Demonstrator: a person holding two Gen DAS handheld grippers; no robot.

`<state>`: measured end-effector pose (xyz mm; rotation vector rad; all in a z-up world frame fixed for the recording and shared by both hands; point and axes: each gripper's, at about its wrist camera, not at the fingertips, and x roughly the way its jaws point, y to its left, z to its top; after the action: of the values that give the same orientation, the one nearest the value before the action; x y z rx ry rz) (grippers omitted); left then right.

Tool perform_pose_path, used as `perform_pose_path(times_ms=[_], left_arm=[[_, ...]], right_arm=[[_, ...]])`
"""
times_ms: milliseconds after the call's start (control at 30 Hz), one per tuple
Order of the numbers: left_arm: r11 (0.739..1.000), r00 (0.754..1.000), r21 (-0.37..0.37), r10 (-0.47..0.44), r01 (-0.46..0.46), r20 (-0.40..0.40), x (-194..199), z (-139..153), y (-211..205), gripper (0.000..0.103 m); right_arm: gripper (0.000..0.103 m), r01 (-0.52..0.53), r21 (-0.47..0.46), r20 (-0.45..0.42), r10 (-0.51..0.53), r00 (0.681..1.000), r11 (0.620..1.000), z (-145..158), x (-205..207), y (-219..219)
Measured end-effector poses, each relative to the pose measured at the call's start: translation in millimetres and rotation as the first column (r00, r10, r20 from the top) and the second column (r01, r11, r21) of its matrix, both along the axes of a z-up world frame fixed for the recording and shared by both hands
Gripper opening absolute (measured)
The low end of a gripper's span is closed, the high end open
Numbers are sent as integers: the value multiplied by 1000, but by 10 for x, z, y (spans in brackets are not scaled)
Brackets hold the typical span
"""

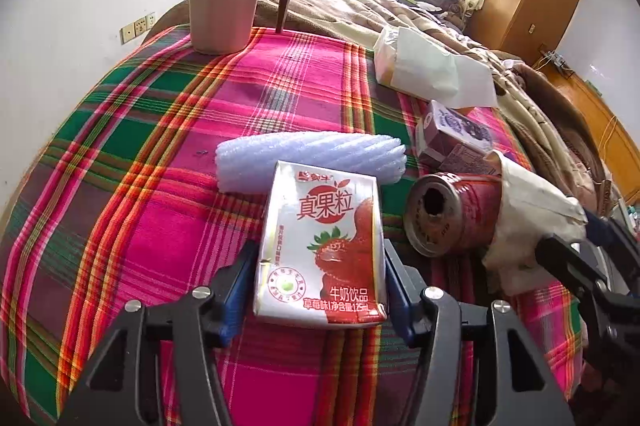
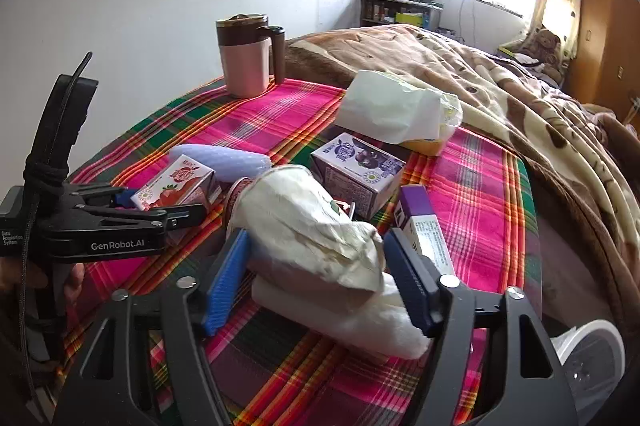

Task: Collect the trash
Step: 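Grasp the strawberry milk carton with the left tool while the right tool grasps the paper bag, then carry the carton and paper bag over the white bin while opening both tools to drop them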

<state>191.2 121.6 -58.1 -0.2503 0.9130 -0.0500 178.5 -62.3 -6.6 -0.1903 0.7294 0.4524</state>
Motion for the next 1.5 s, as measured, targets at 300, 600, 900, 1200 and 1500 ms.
perform_pose_path(times_ms=[300, 600, 900, 1200, 1500], left_arm=[[1000, 1000, -24, 10, -10, 11, -75, -2, 29, 60], [1000, 999, -25, 10, -8, 54, -266, 107, 11, 60], [999, 994, -39, -14, 18, 109, -486, 290, -96, 60], [997, 984, -23, -65, 69, 166, -679, 523, -340, 60], [989, 967, -13, -138, 145, 216, -813, 714, -702, 60]], right_arm=[[45, 19, 17, 9, -19, 1000, 1000, -13, -67, -41], [41, 50, 110, 30, -54, 998, 993, 43, -157, -175], [41, 110, 221, 38, -122, 992, 969, 152, -268, -388], [41, 165, 252, 63, -187, 980, 953, 232, -490, -605], [41, 263, 292, 73, -296, 953, 920, 310, -677, -990]])
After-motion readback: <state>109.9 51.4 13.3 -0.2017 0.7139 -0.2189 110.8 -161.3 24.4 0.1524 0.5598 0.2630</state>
